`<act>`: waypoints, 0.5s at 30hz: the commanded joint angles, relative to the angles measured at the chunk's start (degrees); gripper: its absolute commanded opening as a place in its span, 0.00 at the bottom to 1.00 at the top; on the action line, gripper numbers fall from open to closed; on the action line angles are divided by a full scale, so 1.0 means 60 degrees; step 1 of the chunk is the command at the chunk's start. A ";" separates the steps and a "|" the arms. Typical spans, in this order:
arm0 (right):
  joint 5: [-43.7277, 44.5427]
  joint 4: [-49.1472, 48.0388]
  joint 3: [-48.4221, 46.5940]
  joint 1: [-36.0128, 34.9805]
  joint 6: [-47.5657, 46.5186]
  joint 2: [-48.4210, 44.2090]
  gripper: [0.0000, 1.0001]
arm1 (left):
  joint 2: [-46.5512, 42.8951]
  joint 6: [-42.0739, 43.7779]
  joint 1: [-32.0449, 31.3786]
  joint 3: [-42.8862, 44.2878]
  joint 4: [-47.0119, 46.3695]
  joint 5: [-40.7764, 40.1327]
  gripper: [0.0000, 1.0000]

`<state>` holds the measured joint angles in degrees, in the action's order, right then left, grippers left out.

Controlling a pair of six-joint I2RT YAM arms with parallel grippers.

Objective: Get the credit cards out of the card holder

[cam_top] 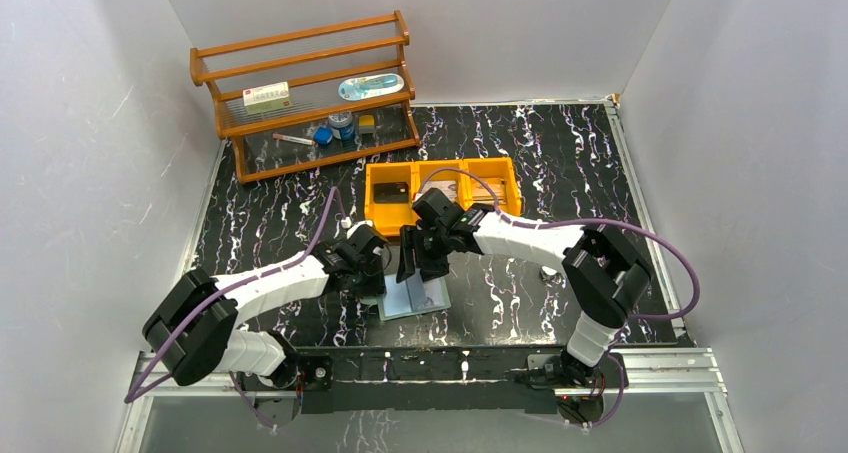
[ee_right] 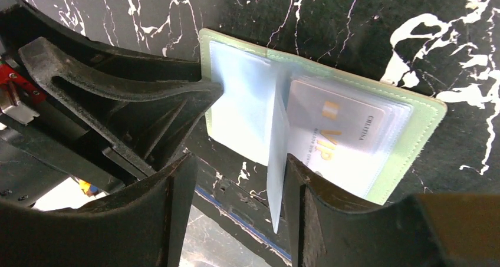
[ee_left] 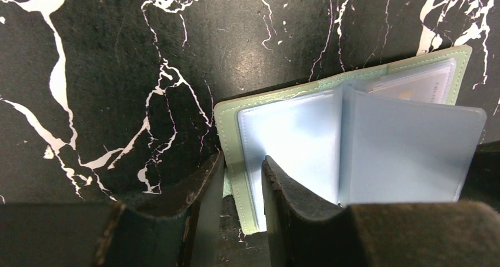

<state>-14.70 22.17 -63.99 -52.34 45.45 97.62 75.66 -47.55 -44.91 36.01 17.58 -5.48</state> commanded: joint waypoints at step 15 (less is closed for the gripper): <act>-0.1805 -0.2349 0.0292 -0.0150 0.0747 0.1079 0.63 | -0.0782 -0.0967 -0.0018 0.0008 0.1484 -0.1453 0.31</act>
<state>-22.55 12.58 -63.61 -52.90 48.01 100.27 74.61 -49.78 -44.95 36.01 20.18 -8.36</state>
